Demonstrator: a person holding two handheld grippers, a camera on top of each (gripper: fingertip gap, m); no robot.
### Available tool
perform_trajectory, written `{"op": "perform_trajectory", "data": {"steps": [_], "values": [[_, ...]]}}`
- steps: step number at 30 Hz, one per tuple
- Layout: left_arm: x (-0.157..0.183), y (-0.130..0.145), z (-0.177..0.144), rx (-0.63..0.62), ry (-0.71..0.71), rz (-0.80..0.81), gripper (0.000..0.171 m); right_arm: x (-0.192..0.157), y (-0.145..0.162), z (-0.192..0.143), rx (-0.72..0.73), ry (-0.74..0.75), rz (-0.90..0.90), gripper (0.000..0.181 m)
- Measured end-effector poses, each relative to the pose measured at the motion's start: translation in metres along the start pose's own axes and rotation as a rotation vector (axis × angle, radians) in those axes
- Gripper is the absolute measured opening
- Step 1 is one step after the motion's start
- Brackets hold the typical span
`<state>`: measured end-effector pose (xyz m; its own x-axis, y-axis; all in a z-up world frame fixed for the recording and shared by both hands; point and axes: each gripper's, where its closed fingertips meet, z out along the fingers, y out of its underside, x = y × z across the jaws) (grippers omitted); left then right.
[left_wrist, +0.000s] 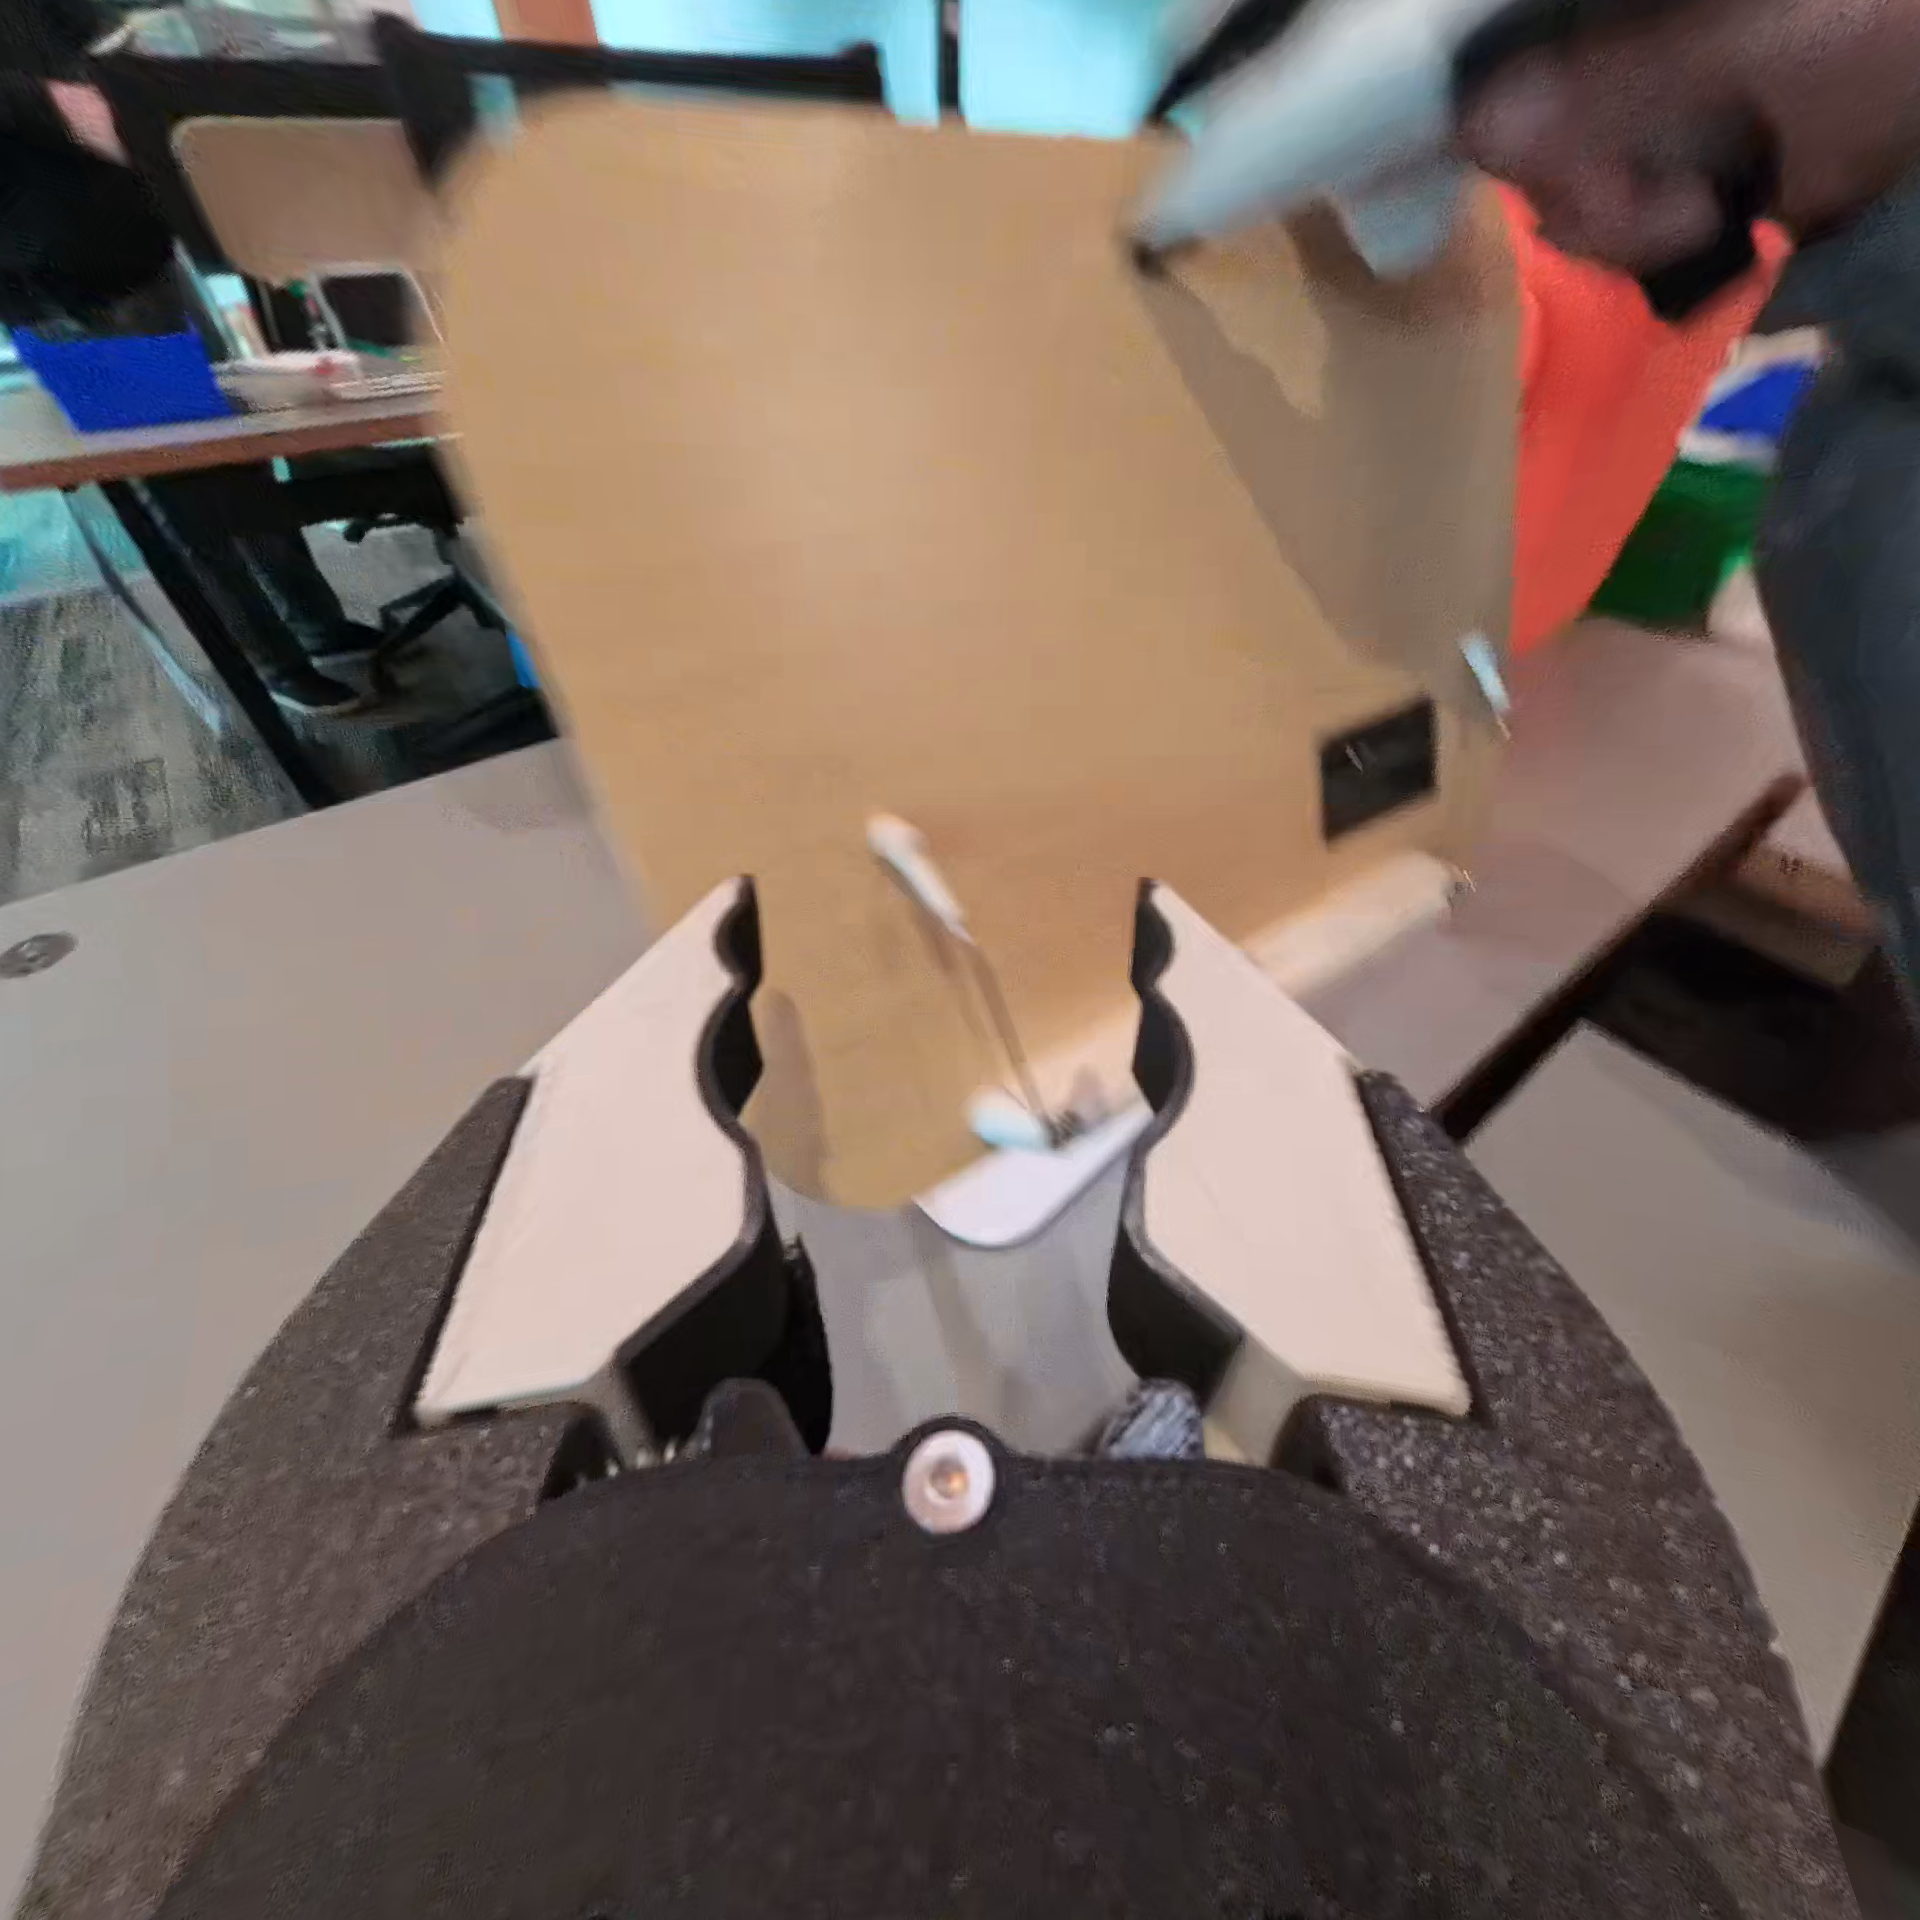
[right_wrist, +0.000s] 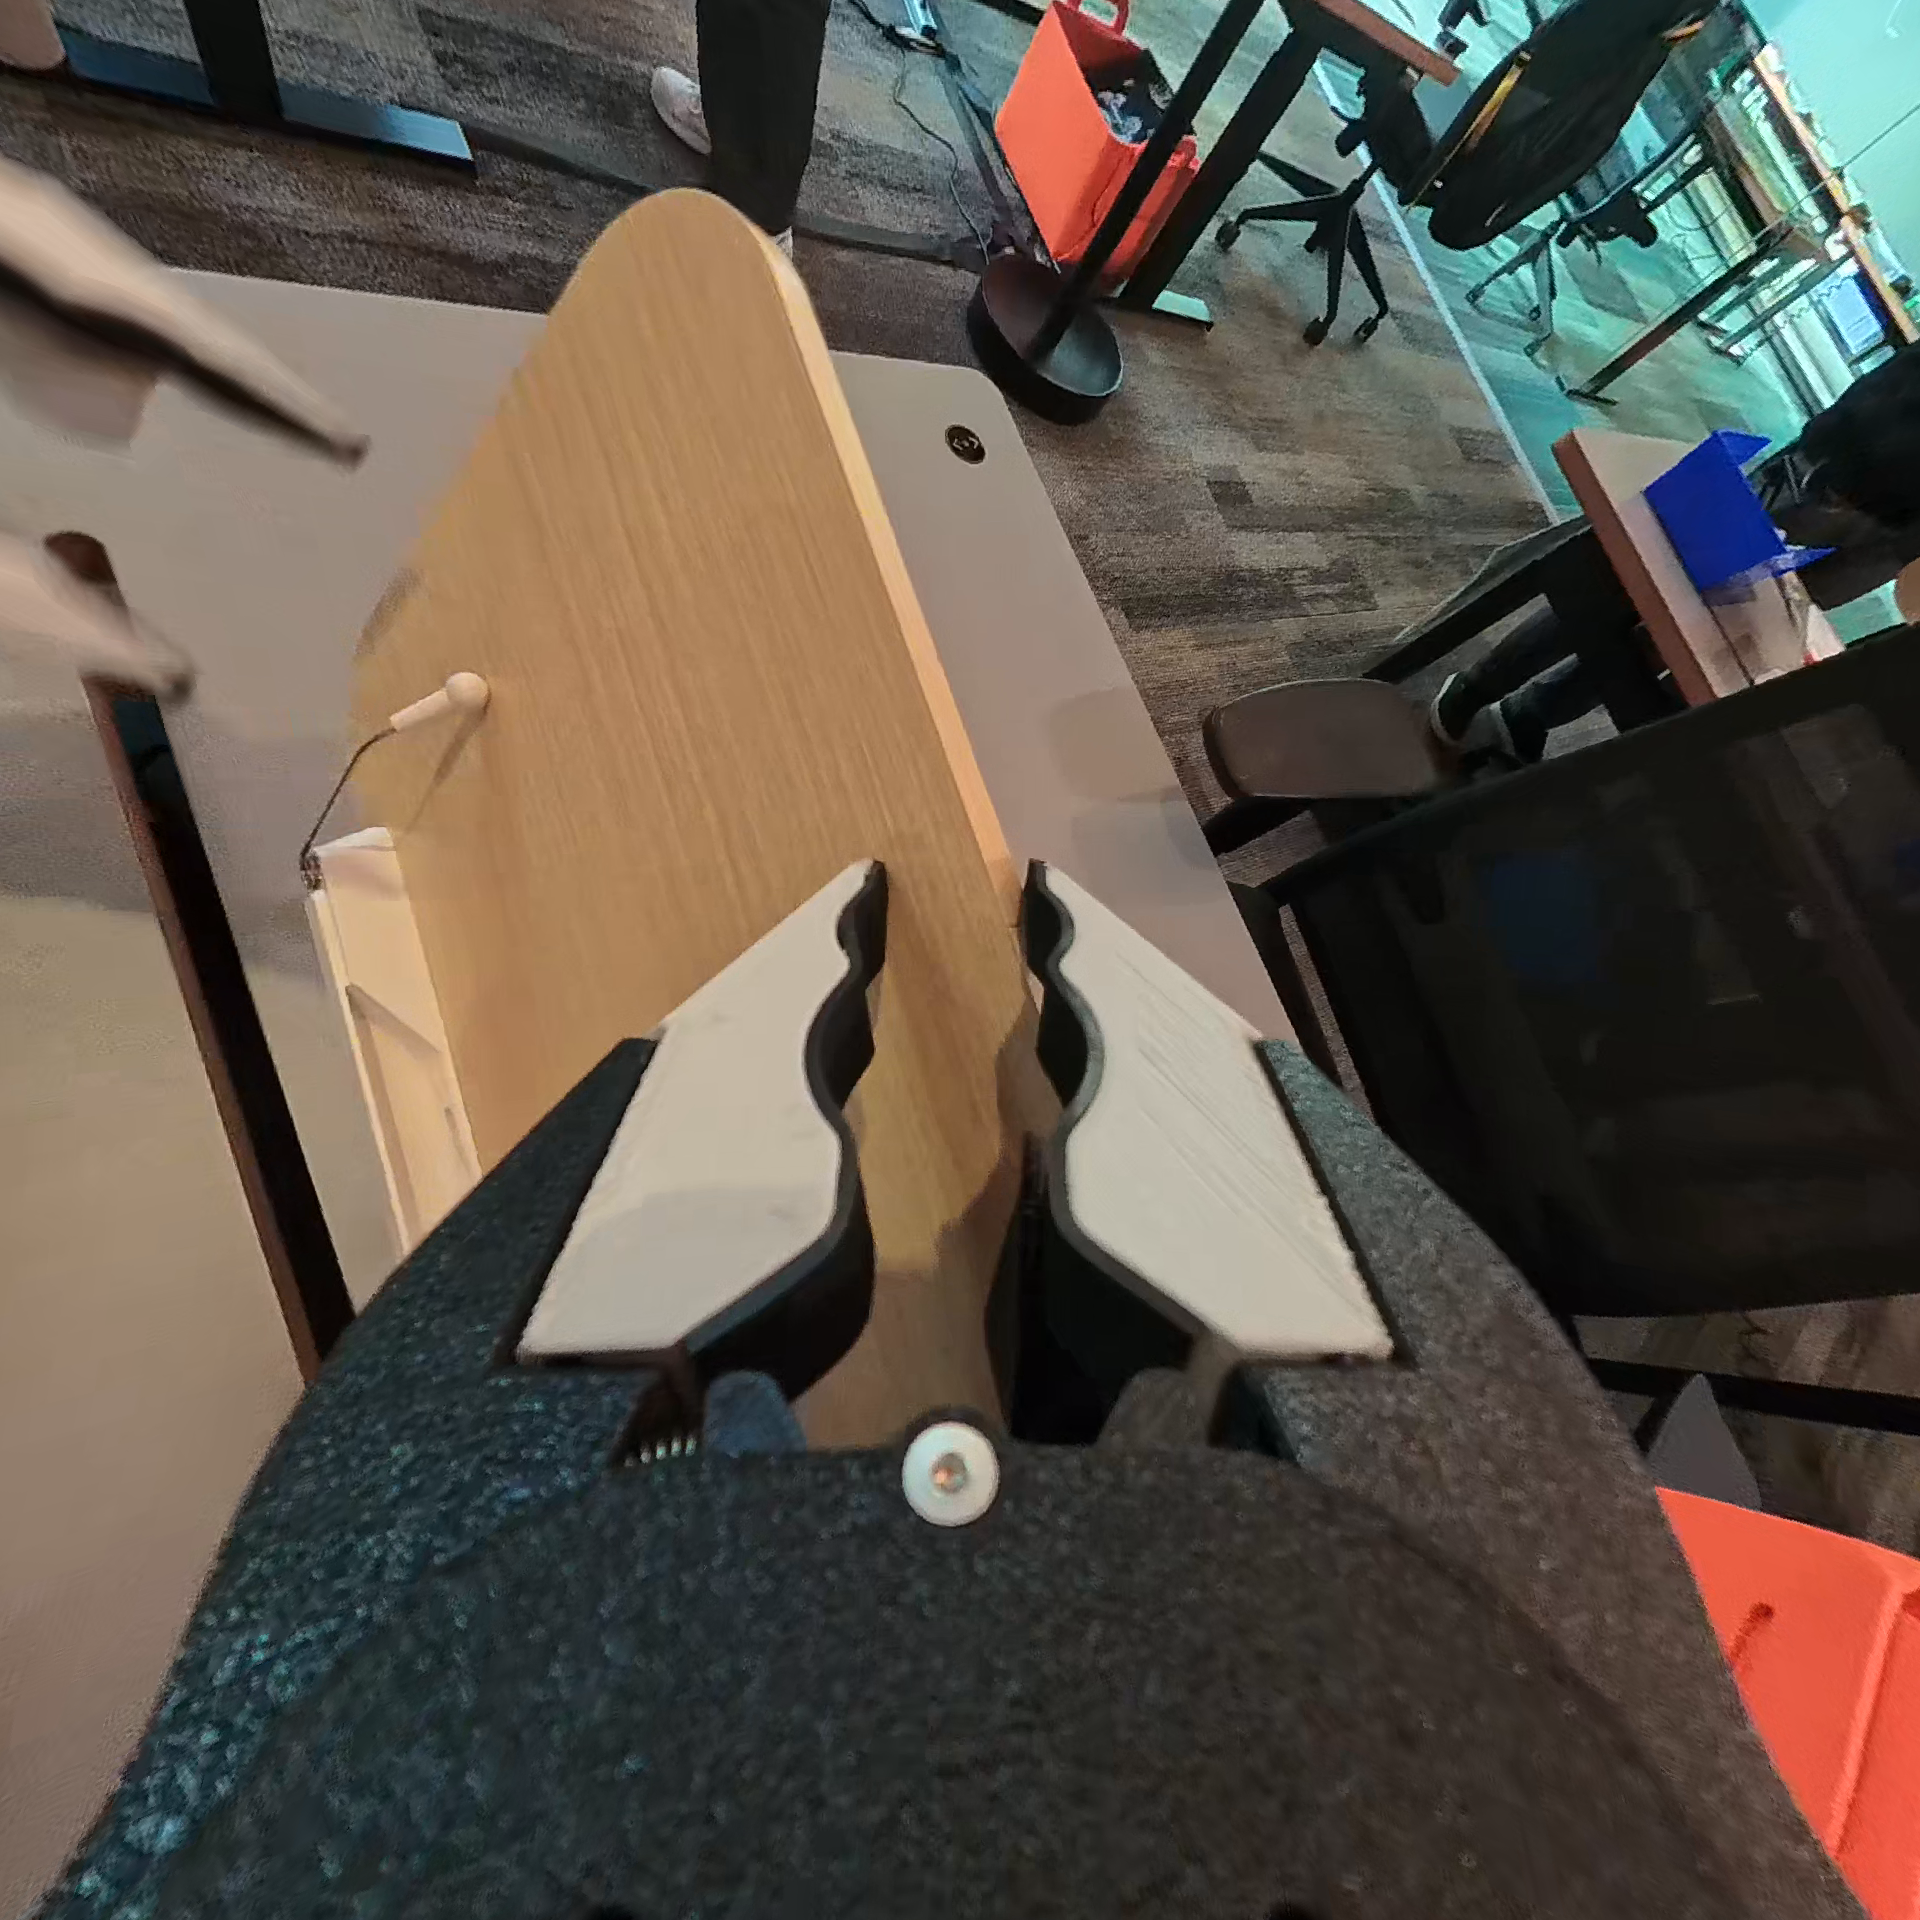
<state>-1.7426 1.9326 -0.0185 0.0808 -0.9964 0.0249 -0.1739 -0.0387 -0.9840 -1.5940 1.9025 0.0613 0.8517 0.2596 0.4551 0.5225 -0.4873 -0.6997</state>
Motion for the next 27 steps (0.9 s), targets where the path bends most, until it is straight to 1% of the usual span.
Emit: {"op": "perform_trajectory", "data": {"steps": [1,2,3,4,5,6,7,8,9,10,11,12,13,14,15,16,17,18,22,25,27], "values": [[-0.017,-0.011,0.005,0.011,0.027,-0.058,0.075,0.000,0.000,-0.001,0.002,0.003,-0.019,0.027],[-0.027,-0.015,0.012,-0.006,0.086,-0.118,0.075,0.001,0.001,-0.002,0.009,0.009,-0.038,0.026],[-0.030,-0.014,0.020,-0.040,0.161,-0.167,0.078,0.002,0.001,-0.006,0.021,0.030,-0.036,0.025],[-0.028,-0.011,0.026,-0.061,0.239,-0.206,0.081,0.012,0.000,-0.018,0.063,0.114,-0.027,0.013],[-0.026,-0.006,0.028,-0.072,0.306,-0.238,0.080,0.021,0.000,-0.039,0.135,0.199,-0.009,0.023],[-0.027,0.001,0.029,-0.078,0.348,-0.261,0.074,0.025,0.004,-0.064,0.217,0.244,0.042,0.035],[-0.027,0.011,0.027,-0.085,0.389,-0.270,0.072,0.024,0.016,-0.086,0.287,0.232,0.116,0.045],[-0.025,0.023,0.025,-0.100,0.438,-0.271,0.066,0.020,0.038,-0.102,0.330,0.174,0.211,0.052],[-0.024,0.035,0.023,-0.117,0.474,-0.278,0.062,0.018,0.066,-0.109,0.347,0.123,0.316,0.057],[-0.024,0.047,0.021,-0.130,0.510,-0.289,0.062,0.017,0.099,-0.109,0.347,0.073,0.413,0.061],[-0.022,0.057,0.021,-0.136,0.552,-0.298,0.059,0.007,0.129,-0.102,0.344,-0.020,0.506,0.063],[-0.021,0.064,0.022,-0.133,0.578,-0.305,0.048,-0.011,0.152,-0.092,0.344,-0.166,0.594,0.061],[-0.019,0.070,0.025,-0.129,0.593,-0.295,0.030,-0.031,0.169,-0.082,0.340,-0.319,0.661,0.060],[-0.017,0.074,0.027,-0.115,0.608,-0.274,0.022,-0.048,0.181,-0.073,0.327,-0.439,0.701,0.053],[-0.015,0.074,0.027,-0.084,0.626,-0.267,0.020,-0.063,0.190,-0.065,0.309,-0.514,0.694,0.043],[-0.014,0.074,0.026,-0.061,0.634,-0.262,0.019,-0.072,0.199,-0.054,0.287,-0.518,0.651,0.033],[-0.013,0.075,0.025,-0.040,0.636,-0.249,0.019,-0.076,0.207,-0.042,0.266,-0.468,0.588,0.019],[-0.011,0.076,0.024,-0.024,0.640,-0.237,0.018,-0.077,0.205,-0.038,0.297,-0.450,0.529,0.020],[-0.003,0.077,0.022,0.004,0.668,-0.263,0.016,-0.073,0.207,-0.036,0.352,-0.486,0.548,0.019],[-0.004,0.076,0.023,-0.015,0.660,-0.340,0.016,-0.072,0.206,-0.036,0.356,-0.523,0.638,0.017],[-0.003,0.075,0.023,-0.080,0.649,-0.440,0.016,-0.071,0.204,-0.035,0.333,-0.588,0.762,0.016]]}}
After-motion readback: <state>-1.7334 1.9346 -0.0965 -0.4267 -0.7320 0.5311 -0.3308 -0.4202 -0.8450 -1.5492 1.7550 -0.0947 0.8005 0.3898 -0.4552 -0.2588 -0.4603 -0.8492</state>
